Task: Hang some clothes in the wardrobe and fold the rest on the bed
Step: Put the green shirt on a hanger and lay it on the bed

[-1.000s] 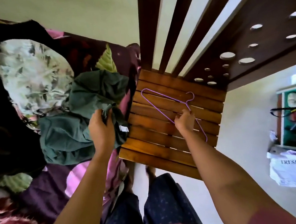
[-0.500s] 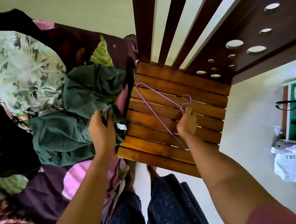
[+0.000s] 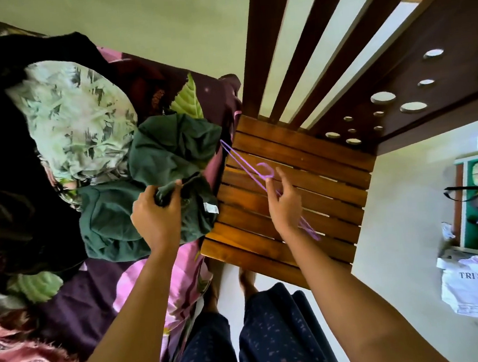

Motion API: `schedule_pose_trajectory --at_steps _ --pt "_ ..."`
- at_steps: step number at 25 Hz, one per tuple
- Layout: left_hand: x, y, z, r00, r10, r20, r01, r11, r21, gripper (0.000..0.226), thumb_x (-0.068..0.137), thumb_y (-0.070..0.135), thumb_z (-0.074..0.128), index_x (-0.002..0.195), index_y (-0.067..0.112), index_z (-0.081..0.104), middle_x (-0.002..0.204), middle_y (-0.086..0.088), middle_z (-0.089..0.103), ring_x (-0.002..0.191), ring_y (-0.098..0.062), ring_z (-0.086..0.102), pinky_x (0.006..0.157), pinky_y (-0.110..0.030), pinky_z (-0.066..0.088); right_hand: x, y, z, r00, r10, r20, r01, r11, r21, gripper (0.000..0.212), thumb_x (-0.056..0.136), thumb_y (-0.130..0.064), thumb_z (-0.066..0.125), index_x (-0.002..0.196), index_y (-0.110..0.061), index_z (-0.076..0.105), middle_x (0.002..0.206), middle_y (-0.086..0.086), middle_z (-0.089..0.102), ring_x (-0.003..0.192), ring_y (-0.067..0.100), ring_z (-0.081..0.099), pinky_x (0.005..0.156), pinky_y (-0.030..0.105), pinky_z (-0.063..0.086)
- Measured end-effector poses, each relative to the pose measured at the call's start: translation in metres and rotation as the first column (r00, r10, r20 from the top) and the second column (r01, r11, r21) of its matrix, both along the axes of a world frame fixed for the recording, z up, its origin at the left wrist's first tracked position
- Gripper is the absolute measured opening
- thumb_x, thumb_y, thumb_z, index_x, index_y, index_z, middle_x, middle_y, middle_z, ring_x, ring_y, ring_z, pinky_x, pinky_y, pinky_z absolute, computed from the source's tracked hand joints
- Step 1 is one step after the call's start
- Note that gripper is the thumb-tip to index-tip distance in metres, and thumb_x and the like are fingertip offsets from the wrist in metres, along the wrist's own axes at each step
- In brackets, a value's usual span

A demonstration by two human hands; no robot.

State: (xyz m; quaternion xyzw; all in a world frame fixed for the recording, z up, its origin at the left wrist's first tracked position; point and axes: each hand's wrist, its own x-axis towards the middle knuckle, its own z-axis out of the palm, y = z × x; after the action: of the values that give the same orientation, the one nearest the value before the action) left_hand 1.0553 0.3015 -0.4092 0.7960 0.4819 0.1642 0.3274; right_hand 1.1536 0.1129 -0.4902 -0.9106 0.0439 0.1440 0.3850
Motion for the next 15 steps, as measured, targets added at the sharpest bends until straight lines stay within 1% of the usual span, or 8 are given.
schedule_pose_trajectory --at_steps 2,5,7,8,10,12,13,15 --pt "-0.003 0.009 0.008 1.0 0.02 0.009 -0.02 1.0 0.001 0.037 0.084 0.031 0.066 0.07 0.0 0.052 0.071 -0.017 0.056 0.07 -0.034 0.053 0.064 -0.04 0.039 0.002 0.014 0.021 0.995 0.046 0.092 -0.042 0.998 -0.039 0.04 0.096 -0.043 0.047 0.126 -0.021 0.061 0.106 0.005 0.072 0.087 0.022 0.068 0.06 0.028 0.048" --pt "-0.012 0.025 0.032 0.997 0.064 0.041 -0.065 0.998 0.015 0.022 0.087 0.016 0.062 0.078 -0.002 0.054 0.078 -0.02 0.057 0.078 -0.036 0.053 0.067 -0.036 0.035 0.005 0.03 0.061 0.967 0.173 0.186 -0.184 0.982 0.042 0.037 0.099 -0.038 0.042 0.117 -0.017 0.067 0.079 0.007 0.073 0.067 0.024 0.067 0.05 0.027 0.04" --pt "-0.02 0.037 0.051 0.991 0.113 0.07 -0.117 0.992 0.054 0.02 0.087 0.015 0.06 0.083 -0.004 0.056 0.082 -0.023 0.058 0.08 -0.037 0.053 0.068 -0.035 0.034 0.008 0.038 0.088 0.902 0.351 0.251 -0.374 0.926 0.049 0.038 0.099 -0.038 0.041 0.127 -0.02 0.06 0.067 0.002 0.068 0.053 0.013 0.058 0.046 0.025 0.038" --pt "-0.024 0.044 0.06 0.987 0.132 0.096 -0.14 0.987 0.078 0.022 0.086 0.017 0.06 0.083 -0.004 0.056 0.083 -0.024 0.058 0.081 -0.037 0.053 0.068 -0.034 0.034 0.01 0.043 0.101 0.845 0.454 0.281 -0.481 0.876 0.03 0.039 0.099 -0.038 0.041 0.13 -0.022 0.056 0.068 -0.001 0.067 0.052 0.006 0.054 0.045 0.019 0.036" --pt "-0.032 0.062 0.076 0.976 0.175 0.131 -0.191 0.975 0.116 0.029 0.081 0.026 0.057 0.081 -0.003 0.057 0.082 -0.023 0.059 0.081 -0.037 0.055 0.069 -0.037 0.037 0.014 0.054 0.126 0.771 0.577 0.269 -0.613 0.787 0.07 0.034 0.099 -0.034 0.043 0.129 -0.025 0.058 0.086 -0.004 0.071 0.065 0.002 0.055 0.053 0.014 0.04" --pt "-0.042 0.084 0.098 0.962 0.23 0.149 -0.251 0.957 0.142 0.034 0.079 0.033 0.054 0.081 -0.001 0.059 0.082 -0.022 0.06 0.082 -0.039 0.057 0.072 -0.041 0.041 0.014 0.072 0.162 0.785 0.595 0.17 -0.619 0.746 0.246 0.031 0.098 -0.028 0.049 0.127 -0.025 0.06 0.095 -0.013 0.069 0.077 0.002 0.06 0.066 0.017 0.047" --pt "-0.046 0.097 0.109 0.955 0.25 0.157 -0.274 0.949 0.155 0.034 0.08 0.034 0.055 0.082 -0.001 0.059 0.082 -0.022 0.061 0.083 -0.04 0.057 0.073 -0.043 0.042 0.014 0.082 0.182 0.79 0.594 0.153 -0.608 0.727 0.32 0.03 0.096 -0.024 0.054 0.126 -0.021 0.061 0.098 -0.016 0.068 0.083 -0.001 0.06 0.072 0.013 0.046" --pt "-0.052 0.12 0.132 0.949 0.265 0.169 -0.294 0.937 0.187 0.03 0.084 0.028 0.059 0.084 -0.002 0.06 0.084 -0.024 0.061 0.087 -0.041 0.057 0.075 -0.043 0.042 0.014 0.101 0.222 0.764 0.611 0.205 -0.64 0.681 0.356 0.029 0.094 -0.018 0.058 0.122 -0.011 0.063 0.112 -0.006 0.066 0.1 -0.008 0.056 0.089 0.007 0.043"
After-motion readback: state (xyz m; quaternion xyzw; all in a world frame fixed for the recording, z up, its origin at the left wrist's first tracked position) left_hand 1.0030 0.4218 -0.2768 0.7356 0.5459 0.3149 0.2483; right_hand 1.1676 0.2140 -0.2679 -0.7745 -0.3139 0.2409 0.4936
